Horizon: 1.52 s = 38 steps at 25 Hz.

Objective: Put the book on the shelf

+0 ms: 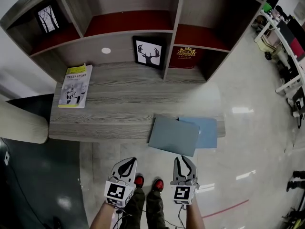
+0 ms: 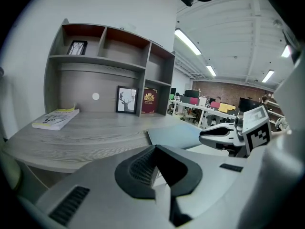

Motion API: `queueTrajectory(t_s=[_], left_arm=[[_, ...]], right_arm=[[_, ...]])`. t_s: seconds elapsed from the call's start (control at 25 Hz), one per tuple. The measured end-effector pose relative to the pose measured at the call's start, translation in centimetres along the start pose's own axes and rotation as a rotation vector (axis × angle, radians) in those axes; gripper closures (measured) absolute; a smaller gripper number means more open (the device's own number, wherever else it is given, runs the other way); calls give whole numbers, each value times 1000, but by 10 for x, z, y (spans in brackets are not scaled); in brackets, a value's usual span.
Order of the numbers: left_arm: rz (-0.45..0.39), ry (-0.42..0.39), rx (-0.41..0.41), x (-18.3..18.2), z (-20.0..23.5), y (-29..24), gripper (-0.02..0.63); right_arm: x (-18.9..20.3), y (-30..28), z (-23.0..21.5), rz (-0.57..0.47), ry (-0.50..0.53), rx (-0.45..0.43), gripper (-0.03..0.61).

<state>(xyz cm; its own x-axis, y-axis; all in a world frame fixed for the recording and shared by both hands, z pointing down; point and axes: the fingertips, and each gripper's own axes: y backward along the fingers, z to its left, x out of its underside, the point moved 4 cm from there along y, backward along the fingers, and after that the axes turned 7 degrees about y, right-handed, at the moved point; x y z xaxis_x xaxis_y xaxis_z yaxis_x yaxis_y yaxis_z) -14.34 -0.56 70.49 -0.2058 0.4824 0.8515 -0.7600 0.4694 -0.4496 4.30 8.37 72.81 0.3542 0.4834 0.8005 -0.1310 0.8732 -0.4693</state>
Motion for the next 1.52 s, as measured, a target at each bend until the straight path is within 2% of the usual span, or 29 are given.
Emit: queueTrajectory(t_s=[0.04,0.08,0.2,0.44,0.56,0.76,1.24,1.52], left_arm=[[2,4,-5,1,1,0,607],[4,8,-9,2,1,0,607],[10,17,-13,6,2,0,607],[30,24,-18,13,3,-2,607],[31,24,-14,14,4,-3,607],[36,34,-17,18,8,-3,607],[51,47,-32,27,18,-3,607],[57,44,-25,26,15,-2,607]], right_arm=[[2,-2,-2,17,33,3,465],[4,-5,-3,30,68,4,426],[2,-13,-4,55,193,13,388],[2,-30,2,114,435,8,343],[9,-38,9,132,499,-12,314],[17,-54,14,154,614,0,307],[28,-70,16,173,661,47,307],[21,-69,15,170,629,47,318]])
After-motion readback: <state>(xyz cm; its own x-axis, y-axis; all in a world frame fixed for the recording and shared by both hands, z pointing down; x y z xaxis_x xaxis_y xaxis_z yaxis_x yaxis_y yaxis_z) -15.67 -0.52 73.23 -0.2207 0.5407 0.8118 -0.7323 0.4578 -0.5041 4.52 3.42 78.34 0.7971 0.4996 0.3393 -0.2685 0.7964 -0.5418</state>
